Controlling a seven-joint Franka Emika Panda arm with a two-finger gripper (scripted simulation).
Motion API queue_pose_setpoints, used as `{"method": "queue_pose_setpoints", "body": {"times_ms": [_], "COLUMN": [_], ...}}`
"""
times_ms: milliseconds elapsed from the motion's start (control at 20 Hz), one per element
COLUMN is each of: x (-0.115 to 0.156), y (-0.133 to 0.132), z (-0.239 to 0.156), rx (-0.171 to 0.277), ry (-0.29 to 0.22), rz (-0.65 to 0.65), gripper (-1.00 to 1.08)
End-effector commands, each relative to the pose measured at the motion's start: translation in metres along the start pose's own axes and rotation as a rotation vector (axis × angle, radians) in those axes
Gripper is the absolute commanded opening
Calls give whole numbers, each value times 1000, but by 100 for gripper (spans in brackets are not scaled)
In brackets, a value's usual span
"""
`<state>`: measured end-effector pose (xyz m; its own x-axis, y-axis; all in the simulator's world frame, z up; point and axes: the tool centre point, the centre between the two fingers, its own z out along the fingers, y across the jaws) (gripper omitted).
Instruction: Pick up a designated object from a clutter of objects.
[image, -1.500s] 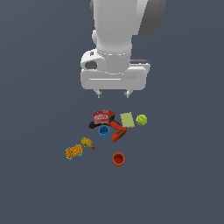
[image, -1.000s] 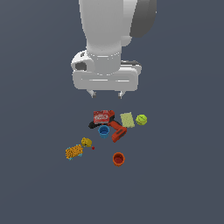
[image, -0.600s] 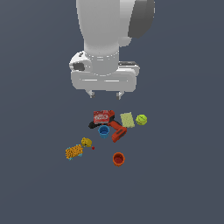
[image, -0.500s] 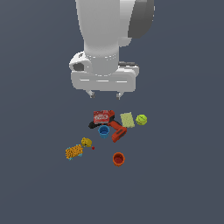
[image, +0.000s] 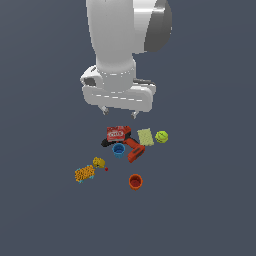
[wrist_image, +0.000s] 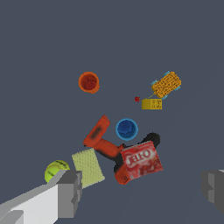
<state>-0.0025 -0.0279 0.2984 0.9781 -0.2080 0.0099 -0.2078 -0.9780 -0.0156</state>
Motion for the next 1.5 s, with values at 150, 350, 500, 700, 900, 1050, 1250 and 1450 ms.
{"method": "queue_pose_setpoints", "body": {"times_ms": [150,350,500,700,900,1050,1250,1450], "x": [-3,-7,-10,-16,-21,-26,-34,-41], "y": [5,9,13,17,22,26,31,36], "z": [19,36,49,66,82,94,110,125], "rx": [0,-1,-2,-3,-4,-5,-7,-9], "ry": [-1,-2,-3,-3,-4,-4,-4,-4], "rz": [115,222,304,413,523,605,715,825], "gripper": [100,100,100,100,100,100,100,100]}}
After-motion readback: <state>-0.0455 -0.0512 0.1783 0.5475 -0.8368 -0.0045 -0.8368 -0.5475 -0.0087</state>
